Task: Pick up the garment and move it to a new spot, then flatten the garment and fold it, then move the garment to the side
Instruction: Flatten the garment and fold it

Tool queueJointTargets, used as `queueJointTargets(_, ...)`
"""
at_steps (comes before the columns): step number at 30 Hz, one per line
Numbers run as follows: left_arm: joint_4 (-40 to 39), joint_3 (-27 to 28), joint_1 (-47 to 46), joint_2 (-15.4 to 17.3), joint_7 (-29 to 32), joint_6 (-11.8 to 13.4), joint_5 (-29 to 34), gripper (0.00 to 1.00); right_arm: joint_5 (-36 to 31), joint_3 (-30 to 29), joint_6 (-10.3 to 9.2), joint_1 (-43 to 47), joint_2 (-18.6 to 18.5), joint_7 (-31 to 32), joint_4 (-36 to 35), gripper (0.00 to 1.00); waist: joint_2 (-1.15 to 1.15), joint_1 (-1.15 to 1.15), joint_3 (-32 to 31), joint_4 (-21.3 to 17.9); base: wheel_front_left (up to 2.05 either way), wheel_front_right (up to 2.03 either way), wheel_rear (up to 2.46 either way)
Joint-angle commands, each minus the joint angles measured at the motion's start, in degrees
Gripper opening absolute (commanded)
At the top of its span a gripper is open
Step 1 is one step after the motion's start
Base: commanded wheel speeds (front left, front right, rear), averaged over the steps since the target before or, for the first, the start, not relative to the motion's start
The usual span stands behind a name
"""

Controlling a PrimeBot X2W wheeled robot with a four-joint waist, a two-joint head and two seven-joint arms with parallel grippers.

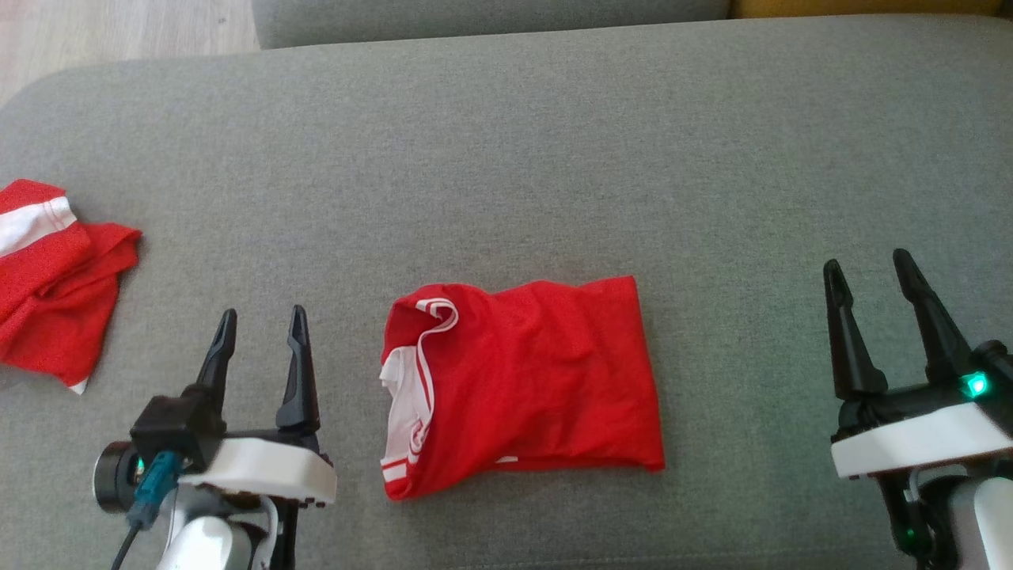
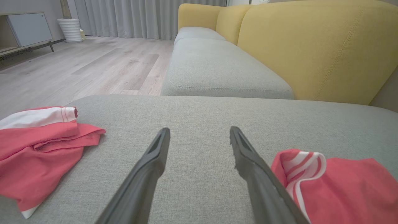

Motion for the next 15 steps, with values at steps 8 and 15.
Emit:
queueJointTargets(8,-2.17,1.42,-2.05,1.09,-0.15,0.38,0.43,1.00,0.45,2.59,0.39,-1.23,0.38,1.15,-1.48,0.87,0.00,0.00,0.90,0.41,0.00,0.00,0.00)
queueJointTargets(15,-1.59,0.14,-3.99,0.49,-0.32,-0.33,0.62,1.00,3.21,15.99,0.39,-8.69,3.63,1.03,6.33,0.00,0.00,0.00,2.64,3.01,0.00,0.00,0.00)
